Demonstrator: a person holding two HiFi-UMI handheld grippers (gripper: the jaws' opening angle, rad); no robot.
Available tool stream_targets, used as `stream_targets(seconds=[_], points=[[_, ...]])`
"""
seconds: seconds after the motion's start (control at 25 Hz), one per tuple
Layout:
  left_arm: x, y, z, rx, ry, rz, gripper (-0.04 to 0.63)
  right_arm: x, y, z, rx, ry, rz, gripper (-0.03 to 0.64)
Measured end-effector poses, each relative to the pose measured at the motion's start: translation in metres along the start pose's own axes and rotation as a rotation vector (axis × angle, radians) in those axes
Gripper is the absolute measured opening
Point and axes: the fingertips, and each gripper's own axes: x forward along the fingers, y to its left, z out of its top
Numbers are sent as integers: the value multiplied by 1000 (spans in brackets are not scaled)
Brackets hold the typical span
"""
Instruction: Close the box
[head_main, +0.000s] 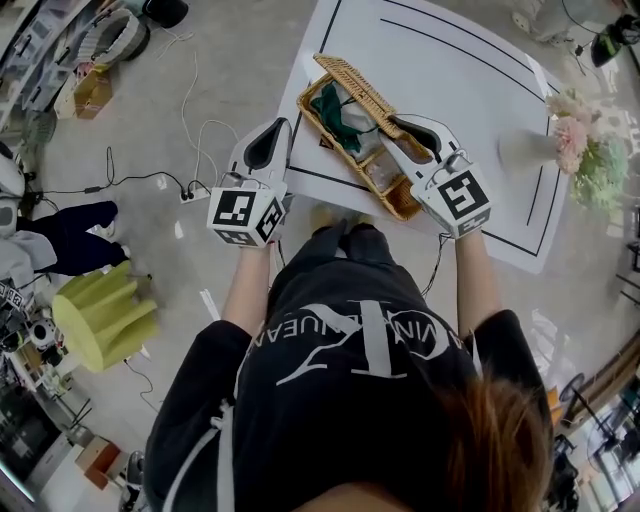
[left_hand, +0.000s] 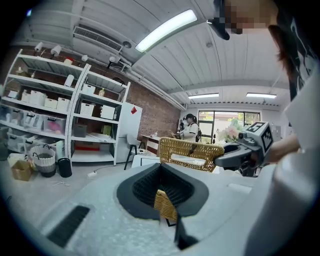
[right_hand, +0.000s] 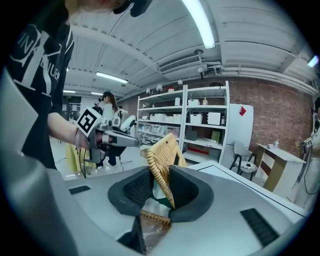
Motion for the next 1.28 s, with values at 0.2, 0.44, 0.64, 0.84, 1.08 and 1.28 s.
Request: stream_targets(seconds=[0.2, 0.44, 0.64, 0.84, 1.08, 1.28], points=[[-4, 2, 0, -3, -5, 8, 11, 4, 9, -6, -83, 46, -2, 100], [-9, 4, -1, -7, -8, 18, 11, 8, 20, -14, -183, 106, 12, 109], [-12, 4, -3, -10, -6, 21, 11, 12, 30, -18, -266, 151, 23, 129], [-14, 4, -4, -14, -2, 22, 11, 13, 34, -22, -299, 168, 17, 132], [-17, 6, -8, -18, 2, 26, 11, 13, 48, -35, -290, 205, 80, 178], [-19, 8, -6, -22, 5, 26, 11, 14, 55, -38, -285, 224, 104, 184]])
